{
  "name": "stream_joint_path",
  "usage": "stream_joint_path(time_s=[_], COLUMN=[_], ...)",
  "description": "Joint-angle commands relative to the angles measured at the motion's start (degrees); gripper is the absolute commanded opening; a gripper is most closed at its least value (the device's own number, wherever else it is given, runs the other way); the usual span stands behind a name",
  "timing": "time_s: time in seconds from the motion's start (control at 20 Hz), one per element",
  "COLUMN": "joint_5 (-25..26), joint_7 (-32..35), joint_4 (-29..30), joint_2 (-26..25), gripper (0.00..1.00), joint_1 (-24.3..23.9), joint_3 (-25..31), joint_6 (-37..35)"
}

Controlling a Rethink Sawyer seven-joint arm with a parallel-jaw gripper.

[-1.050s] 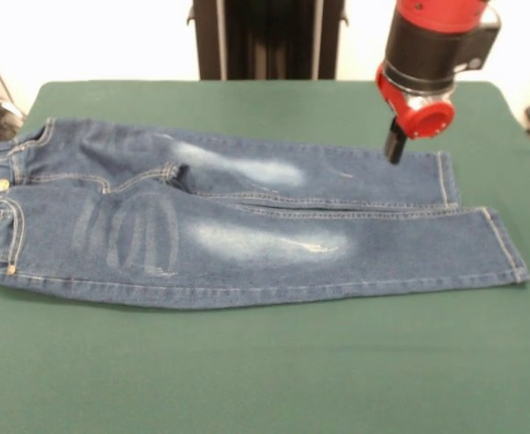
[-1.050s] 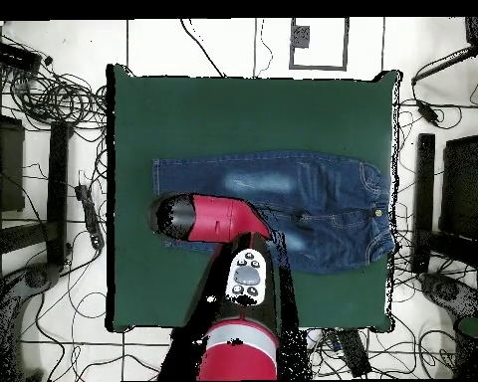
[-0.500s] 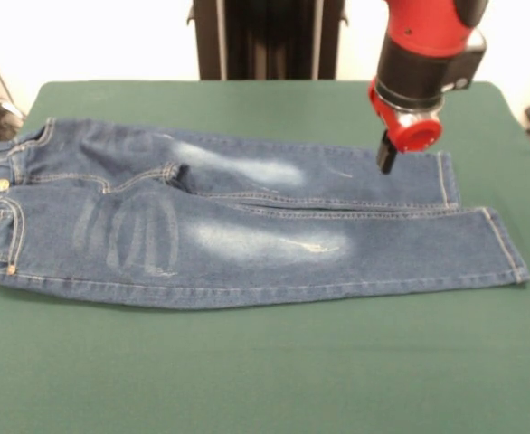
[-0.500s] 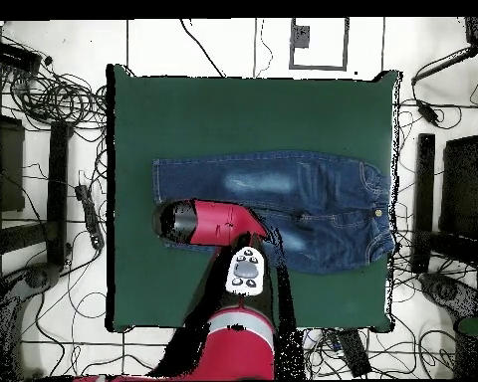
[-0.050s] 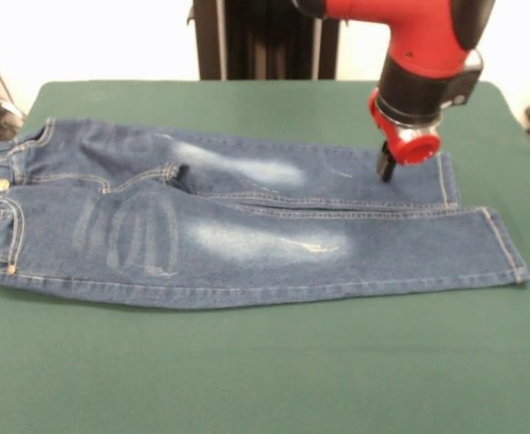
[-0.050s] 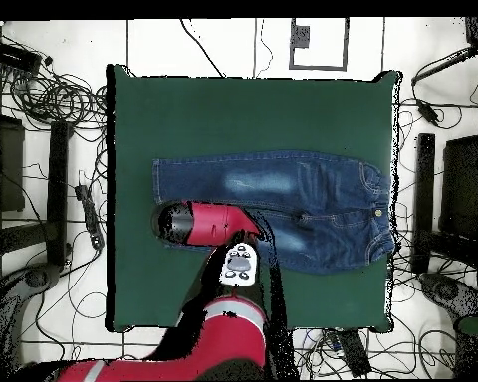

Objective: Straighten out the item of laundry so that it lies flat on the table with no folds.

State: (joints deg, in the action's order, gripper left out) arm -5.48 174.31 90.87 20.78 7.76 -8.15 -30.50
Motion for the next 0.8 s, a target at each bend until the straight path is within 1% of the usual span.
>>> stream_joint_path(time_s=[0.05,0.45,0.8], joint_5=[-3.65,-10.44,-16.11], joint_7=[8.13,13.52,14.26], joint_4=[-3.53,-3.74,-3.14], joint_2=[-5.45,-3.53,-2.86], gripper=[0.0,0.0,0.0], joint_1=[4.85,9.18,11.81], joint_3=[3.14,4.66,4.43], joint_6=[0.73,-2.71,-2.79])
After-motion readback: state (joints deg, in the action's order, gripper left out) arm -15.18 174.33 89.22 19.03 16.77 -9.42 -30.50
